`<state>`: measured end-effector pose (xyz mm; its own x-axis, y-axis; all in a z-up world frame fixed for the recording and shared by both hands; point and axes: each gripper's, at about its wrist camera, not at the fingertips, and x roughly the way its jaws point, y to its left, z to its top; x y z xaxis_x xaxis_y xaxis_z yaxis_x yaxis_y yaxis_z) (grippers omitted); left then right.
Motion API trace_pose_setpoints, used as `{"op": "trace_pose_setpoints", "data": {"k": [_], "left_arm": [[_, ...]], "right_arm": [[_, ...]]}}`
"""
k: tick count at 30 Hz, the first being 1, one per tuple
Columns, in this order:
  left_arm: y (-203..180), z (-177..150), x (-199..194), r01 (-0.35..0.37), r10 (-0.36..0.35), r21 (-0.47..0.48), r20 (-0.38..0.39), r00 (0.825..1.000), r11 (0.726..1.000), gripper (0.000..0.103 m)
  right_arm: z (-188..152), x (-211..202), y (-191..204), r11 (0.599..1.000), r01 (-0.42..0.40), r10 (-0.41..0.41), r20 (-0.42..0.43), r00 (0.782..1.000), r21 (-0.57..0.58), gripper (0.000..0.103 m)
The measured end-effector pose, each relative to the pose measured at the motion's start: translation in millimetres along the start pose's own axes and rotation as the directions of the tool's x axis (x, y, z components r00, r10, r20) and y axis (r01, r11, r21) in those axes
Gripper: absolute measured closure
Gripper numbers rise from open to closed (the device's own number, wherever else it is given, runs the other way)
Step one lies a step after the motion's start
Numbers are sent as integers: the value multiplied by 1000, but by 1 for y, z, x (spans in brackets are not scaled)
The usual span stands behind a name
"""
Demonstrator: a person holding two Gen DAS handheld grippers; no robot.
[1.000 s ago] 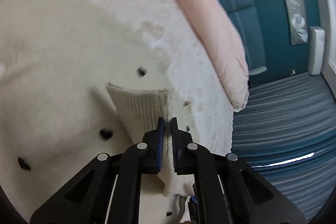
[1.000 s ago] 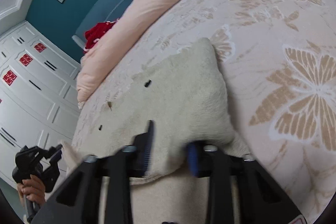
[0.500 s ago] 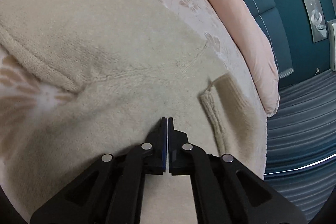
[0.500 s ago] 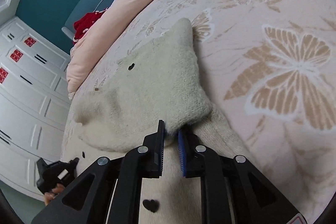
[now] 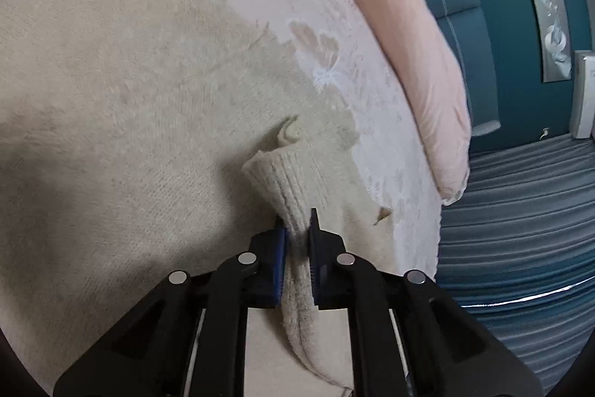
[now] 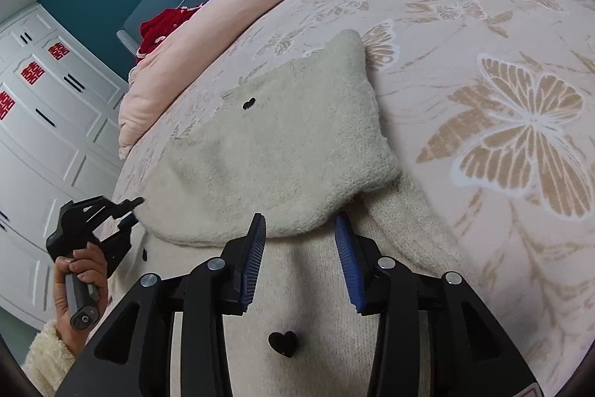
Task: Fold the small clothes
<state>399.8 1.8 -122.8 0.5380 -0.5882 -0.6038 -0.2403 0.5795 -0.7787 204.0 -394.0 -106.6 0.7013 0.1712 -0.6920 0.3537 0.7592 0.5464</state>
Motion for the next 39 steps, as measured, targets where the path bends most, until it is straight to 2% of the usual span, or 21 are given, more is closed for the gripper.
{"op": "trace_pose_setpoints", "data": {"k": [2, 4, 6, 8, 11, 14, 16, 17, 19, 21, 23, 25, 26, 27, 29, 33, 34, 36, 37, 38, 39], "left_arm": [[-9, -1, -31, 4, -11, 89, 76, 997, 996, 94], [0, -1, -46, -8, -2, 113, 87, 996, 994, 93], [17, -3, -35, -87, 82, 117, 46, 996, 989, 93], [35, -5, -19, -145, 146, 77, -6, 989, 986, 93], [42, -9, -22, -121, 120, 58, 16, 993, 991, 92], [44, -14, -25, -132, 130, 84, 25, 991, 988, 91], [45, -15, -26, -127, 125, 78, 23, 992, 989, 91], [46, -19, -30, -124, 123, 76, 20, 992, 989, 90], [50, -21, -42, -110, 110, 64, 12, 994, 992, 89], [58, -17, -69, -79, 77, 52, 31, 997, 996, 89], [72, -3, -113, -65, 58, 53, 113, 992, 997, 88], [97, 18, -161, -119, 112, 28, 198, 974, 992, 71], [114, 30, -184, -170, 166, -5, 244, 956, 985, 56], [133, 44, -208, -226, 232, -53, 295, 927, 973, 40], [176, 73, -256, -322, 371, -190, 366, 853, 928, 36], [254, 121, -329, -329, 521, -450, 419, 744, 830, 32], [269, 130, -338, -319, 540, -490, 417, 732, 811, 32], [284, 145, -346, -292, 534, -510, 428, 729, 809, 32], [282, 152, -345, -316, 547, -501, 425, 721, 806, 33], [277, 158, -341, -334, 546, -475, 427, 721, 814, 49], [270, 164, -334, -327, 504, -424, 425, 752, 845, 89]], "right_arm": [[6, 0, 1, 1000, -15, 15, 19, 1000, 6, 64], [12, 2, 5, 999, -27, 28, 33, 999, -18, 73], [13, 13, 10, 997, 35, -35, 15, 999, -65, 94], [11, 29, 2, 993, 100, -103, -36, 994, -66, 96], [9, 4, 3, 997, 72, -72, 19, 997, 3, 96], [9, -25, 29, 995, 64, -55, 110, 992, -82, 94], [16, -13, 38, 986, 79, -68, 83, 994, -143, 94], [19, 4, 36, 977, 128, -122, 43, 992, -168, 94], [18, 44, 22, 948, 243, -262, -75, 962, -205, 101], [15, 30, 27, 958, 225, -235, -35, 971, -177, 95], [6, 6, 46, 964, 185, -188, 1, 982, -193, 88], [-15, -18, 64, 960, 151, -149, 28, 988, -234, 87], [-27, -26, 73, 957, 138, -136, 25, 990, -254, 84], [-39, -33, 80, 955, 127, -127, 18, 992, -268, 79], [-68, -42, 90, 950, 114, -124, -16, 992, -290, 77], [-118, -51, 108, 950, 90, -125, -99, 987, -300, 77], [-128, -52, 113, 951, 83, -122, -114, 986, -298, 77], [-144, -53, 121, 954, 73, -119, -144, 982, -291, 75], [-149, -53, 125, 956, 68, -117, -160, 980, -287, 74], [-153, -53, 127, 957, 64, -116, -170, 979, -283, 73], [-156, -54, 130, 958, 65, -117, -174, 978, -279, 72]]}}
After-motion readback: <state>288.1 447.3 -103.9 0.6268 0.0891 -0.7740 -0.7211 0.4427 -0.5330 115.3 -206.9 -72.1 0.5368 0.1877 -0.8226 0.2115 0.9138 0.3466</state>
